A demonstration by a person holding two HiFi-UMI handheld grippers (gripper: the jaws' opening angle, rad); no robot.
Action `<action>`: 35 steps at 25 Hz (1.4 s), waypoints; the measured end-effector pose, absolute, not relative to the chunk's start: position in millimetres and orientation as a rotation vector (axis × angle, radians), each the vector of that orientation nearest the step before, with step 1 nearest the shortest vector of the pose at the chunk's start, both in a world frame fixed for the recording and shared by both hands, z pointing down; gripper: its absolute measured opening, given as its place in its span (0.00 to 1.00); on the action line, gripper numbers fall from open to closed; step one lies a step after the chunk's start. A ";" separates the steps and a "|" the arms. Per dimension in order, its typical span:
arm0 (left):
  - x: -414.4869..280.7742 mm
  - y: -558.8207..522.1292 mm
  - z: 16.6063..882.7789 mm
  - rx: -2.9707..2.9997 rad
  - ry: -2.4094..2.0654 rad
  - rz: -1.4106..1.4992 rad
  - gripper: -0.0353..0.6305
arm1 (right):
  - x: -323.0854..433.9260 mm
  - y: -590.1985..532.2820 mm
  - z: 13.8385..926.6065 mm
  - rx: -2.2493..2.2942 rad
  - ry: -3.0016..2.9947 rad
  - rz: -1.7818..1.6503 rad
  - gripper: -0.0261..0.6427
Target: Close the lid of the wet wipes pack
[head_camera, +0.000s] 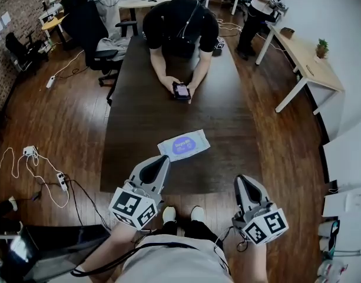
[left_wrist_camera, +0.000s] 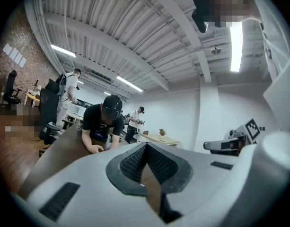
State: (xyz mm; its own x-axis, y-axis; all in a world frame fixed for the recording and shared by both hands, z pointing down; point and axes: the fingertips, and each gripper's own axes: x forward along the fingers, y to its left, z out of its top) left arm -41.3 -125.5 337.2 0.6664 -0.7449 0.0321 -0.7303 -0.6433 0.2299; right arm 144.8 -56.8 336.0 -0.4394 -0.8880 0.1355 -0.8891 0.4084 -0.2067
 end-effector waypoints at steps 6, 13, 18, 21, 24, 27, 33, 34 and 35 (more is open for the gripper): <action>-16.1 -92.3 325.6 2.685 -1.192 -0.110 0.05 | 154.6 -25.7 313.6 1.635 -2.716 0.356 0.05; 11.0 -16.3 298.2 2.678 -1.289 -0.150 0.05 | 175.8 49.5 299.2 1.586 -2.807 0.330 0.05; 31.0 46.9 298.3 2.645 -1.325 -0.175 0.05 | 193.3 105.4 303.0 1.569 -2.860 0.336 0.05; 34.5 88.2 298.0 2.648 -1.336 -0.165 0.05 | 200.4 141.9 302.0 1.560 -2.867 0.318 0.05; 34.8 131.6 301.6 2.649 -1.363 -0.155 0.05 | 211.6 182.3 307.7 1.580 -2.863 0.342 0.05; 37.7 174.7 301.6 2.659 -1.372 -0.158 0.05 | 216.7 220.2 315.5 1.579 -2.873 0.371 0.05; 36.3 233.2 287.8 2.653 -1.389 -0.181 0.05 | 208.5 277.8 306.7 1.480 -2.959 0.373 0.05; 35.7 238.5 283.0 2.655 -1.401 -0.172 0.05 | 209.4 281.8 305.5 1.477 -2.964 0.379 0.05; 33.5 243.5 277.5 2.654 -1.417 -0.162 0.05 | 209.0 284.9 304.7 1.471 -2.969 0.383 0.05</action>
State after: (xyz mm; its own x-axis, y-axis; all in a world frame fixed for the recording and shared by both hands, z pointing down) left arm 33.5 243.5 277.5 0.5534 -0.8322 -0.0340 -0.8184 -0.5510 0.1633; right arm 209.0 284.9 304.7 -0.5960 -0.7998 -0.0708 -0.7557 0.5886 -0.2871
